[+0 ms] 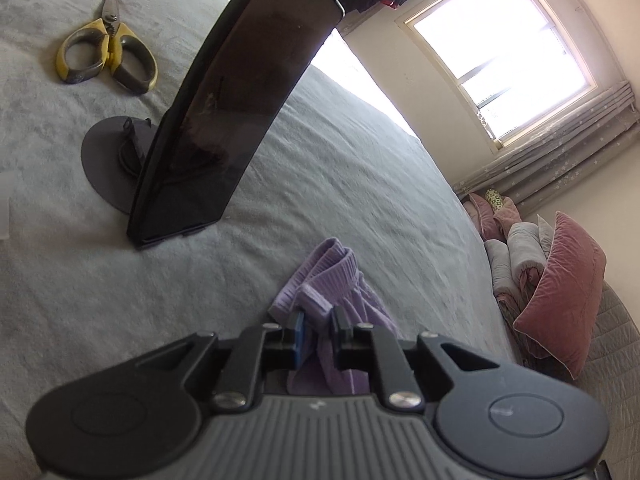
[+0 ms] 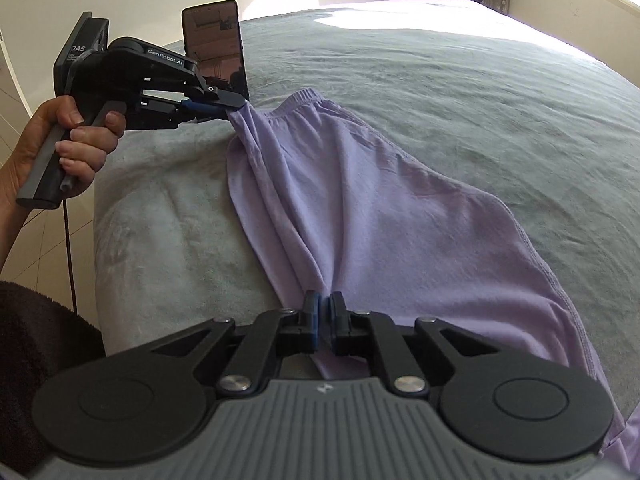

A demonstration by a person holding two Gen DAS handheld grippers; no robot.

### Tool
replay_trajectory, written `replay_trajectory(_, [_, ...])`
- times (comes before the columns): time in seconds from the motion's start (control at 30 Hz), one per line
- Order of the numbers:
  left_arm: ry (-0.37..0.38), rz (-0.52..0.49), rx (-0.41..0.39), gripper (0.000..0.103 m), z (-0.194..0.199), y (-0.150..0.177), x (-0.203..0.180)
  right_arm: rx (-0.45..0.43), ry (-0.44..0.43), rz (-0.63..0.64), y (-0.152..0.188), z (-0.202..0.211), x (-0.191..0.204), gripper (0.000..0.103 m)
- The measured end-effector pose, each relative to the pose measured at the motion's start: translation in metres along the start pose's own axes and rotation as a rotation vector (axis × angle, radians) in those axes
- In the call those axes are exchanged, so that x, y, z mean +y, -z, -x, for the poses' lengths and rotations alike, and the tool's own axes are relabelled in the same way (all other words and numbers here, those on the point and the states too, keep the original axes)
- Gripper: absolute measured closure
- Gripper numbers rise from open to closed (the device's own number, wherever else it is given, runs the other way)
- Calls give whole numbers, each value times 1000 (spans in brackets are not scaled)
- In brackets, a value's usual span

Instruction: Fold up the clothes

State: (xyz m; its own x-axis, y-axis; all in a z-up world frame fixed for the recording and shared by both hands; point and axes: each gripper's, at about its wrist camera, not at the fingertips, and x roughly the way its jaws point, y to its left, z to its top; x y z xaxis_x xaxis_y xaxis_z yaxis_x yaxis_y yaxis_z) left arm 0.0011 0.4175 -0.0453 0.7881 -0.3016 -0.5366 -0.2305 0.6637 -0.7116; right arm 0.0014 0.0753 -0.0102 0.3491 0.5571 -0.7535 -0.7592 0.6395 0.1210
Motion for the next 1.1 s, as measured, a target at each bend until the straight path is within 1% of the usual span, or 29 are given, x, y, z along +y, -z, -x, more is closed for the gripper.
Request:
replay_trajectory(0.07, [20, 49, 12, 67, 1, -1, 11, -3, -32, -38, -12, 1, -6, 88])
replay_trajectory(0.1, [35, 77, 13, 64, 2, -2, 16, -9, -49, -59, -19, 2, -8, 86])
replay_trajectory(0.13, [52, 98, 8, 63, 3, -3, 20, -18, -59, -75, -29, 1, -10, 80])
replay_trajectory(0.17, [68, 117, 1, 62, 5, -4, 23, -27, -68, -89, -40, 0, -12, 68])
replay_trajectory(0.2, [68, 117, -4, 61, 5, -4, 22, -36, -77, -104, -51, -1, -14, 63])
replay_trajectory(0.23, [59, 109, -8, 60, 3, -3, 19, -44, -91, -120, -62, -4, -17, 62])
replay_trajectory(0.33, [34, 87, -21, 61, 0, 0, 10, -36, -126, -194, -98, -25, -22, 62])
replay_trajectory(0.37, [26, 79, -25, 66, -1, 0, 7, -31, -135, -221, -110, -33, -22, 62])
replay_trajectory(0.43, [2, 52, -36, 80, -3, 3, 1, -11, -132, -258, -132, -51, -20, 62])
replay_trajectory(0.53, [-51, -33, -58, 82, -5, 9, -10, 38, -124, -314, -162, -80, -18, 62])
replay_trajectory(0.63, [-60, -88, -63, 82, -4, 11, -16, 109, -100, -372, -181, -108, -16, 62])
replay_trajectory(0.73, [-46, -154, -78, 83, -1, 12, -21, 166, -58, -390, -193, -128, -9, 62])
replay_trajectory(0.8, [-32, -198, -89, 83, 1, 14, -25, 186, -32, -383, -201, -135, -3, 62])
replay_trajectory(1.0, [52, -336, -113, 85, 6, 24, -44, 260, 50, -308, -215, -146, 15, 61])
replay_trajectory(1.07, [77, -357, -113, 92, 6, 26, -48, 295, 85, -283, -217, -152, 20, 61])
replay_trajectory(1.1, [84, -362, -111, 92, 5, 27, -50, 315, 108, -267, -217, -155, 23, 61])
